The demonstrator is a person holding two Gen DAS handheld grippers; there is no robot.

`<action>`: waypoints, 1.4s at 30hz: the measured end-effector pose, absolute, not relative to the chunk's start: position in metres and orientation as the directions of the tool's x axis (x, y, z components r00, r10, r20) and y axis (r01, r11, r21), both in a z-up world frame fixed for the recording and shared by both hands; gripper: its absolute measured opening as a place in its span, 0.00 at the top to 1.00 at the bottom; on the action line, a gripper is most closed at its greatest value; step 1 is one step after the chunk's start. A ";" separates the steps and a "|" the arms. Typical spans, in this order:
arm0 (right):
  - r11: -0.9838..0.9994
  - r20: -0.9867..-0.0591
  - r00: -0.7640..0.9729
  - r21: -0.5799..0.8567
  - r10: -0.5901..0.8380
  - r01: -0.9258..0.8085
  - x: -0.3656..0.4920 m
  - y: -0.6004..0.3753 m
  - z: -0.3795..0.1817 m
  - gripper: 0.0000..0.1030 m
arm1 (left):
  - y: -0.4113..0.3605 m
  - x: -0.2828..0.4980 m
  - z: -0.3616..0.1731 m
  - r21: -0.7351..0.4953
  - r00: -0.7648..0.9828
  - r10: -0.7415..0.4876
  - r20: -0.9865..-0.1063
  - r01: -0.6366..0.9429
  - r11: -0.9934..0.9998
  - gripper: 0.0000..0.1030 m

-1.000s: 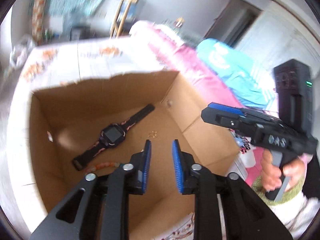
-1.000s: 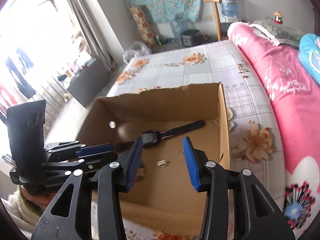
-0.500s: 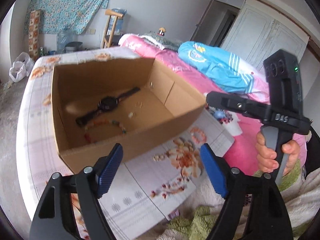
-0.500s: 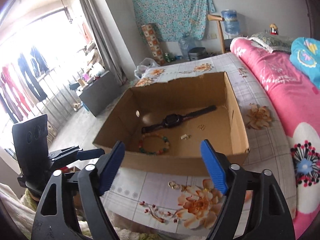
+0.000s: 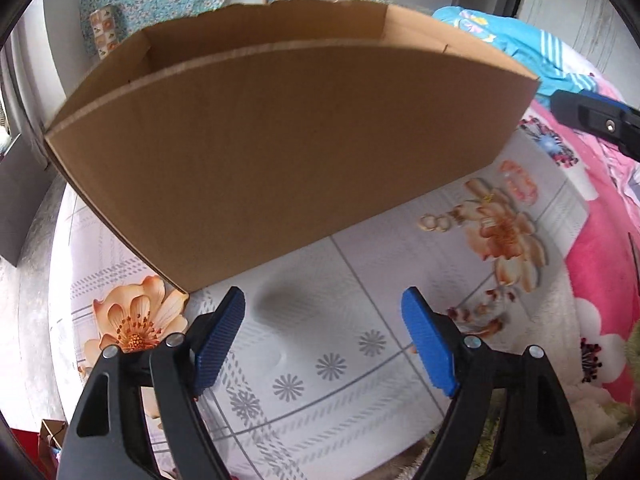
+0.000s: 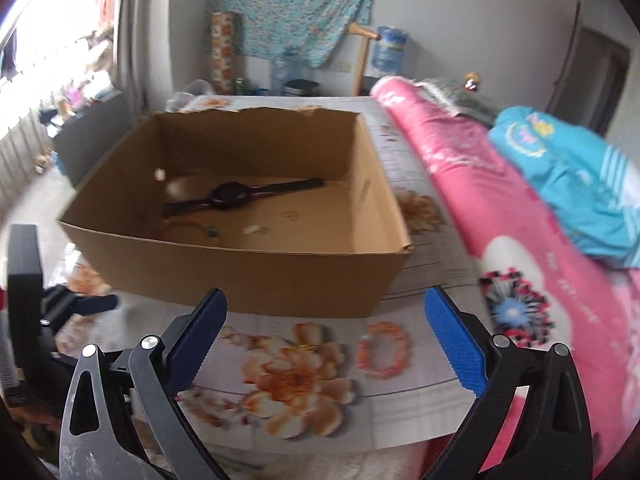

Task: Organize jewelry
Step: 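Move the open left tool out of the box back over the sheet, then lower the left tool onto a gold ring and close on it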

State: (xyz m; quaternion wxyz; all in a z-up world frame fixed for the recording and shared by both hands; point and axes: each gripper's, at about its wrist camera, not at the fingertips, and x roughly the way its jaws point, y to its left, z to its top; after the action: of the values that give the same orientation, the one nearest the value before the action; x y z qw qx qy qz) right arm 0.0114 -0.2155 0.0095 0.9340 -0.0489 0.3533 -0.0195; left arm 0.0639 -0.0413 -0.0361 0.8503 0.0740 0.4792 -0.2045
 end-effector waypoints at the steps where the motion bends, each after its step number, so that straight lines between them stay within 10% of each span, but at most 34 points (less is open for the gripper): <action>1: 0.992 -0.652 0.752 -0.127 -0.096 0.016 0.011 -0.217 0.008 0.08 | -0.042 0.065 -0.037 -0.070 0.461 -0.276 -0.843 0.415 0.907 0.21; 7: 0.990 -0.577 0.808 -0.126 -0.121 0.059 -0.002 -0.242 0.006 0.08 | -0.051 0.064 -0.044 -0.013 0.483 -0.228 -0.845 0.409 0.913 0.05; 23: 0.990 -0.672 0.727 0.097 0.141 -0.102 -0.015 -0.222 -0.054 0.09 | -0.051 0.060 -0.046 0.015 0.492 -0.207 -0.846 0.411 0.912 0.04; 30: 0.967 -0.705 0.662 0.174 0.255 -0.188 -0.005 -0.203 -0.068 0.31 | -0.045 0.058 -0.045 0.021 0.503 -0.211 -0.838 0.416 0.909 0.04; 42: 0.954 -0.698 0.653 0.255 0.294 -0.156 0.006 -0.221 -0.072 0.56 | -0.083 0.040 -0.022 0.107 0.566 -0.355 -0.744 0.625 0.773 0.53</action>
State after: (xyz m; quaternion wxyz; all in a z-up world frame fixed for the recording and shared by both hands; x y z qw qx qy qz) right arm 0.0060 -0.2209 -0.0716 0.9049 0.0865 0.3978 0.1245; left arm 0.0398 -0.0829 -0.0224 0.8659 0.1825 0.3698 -0.2830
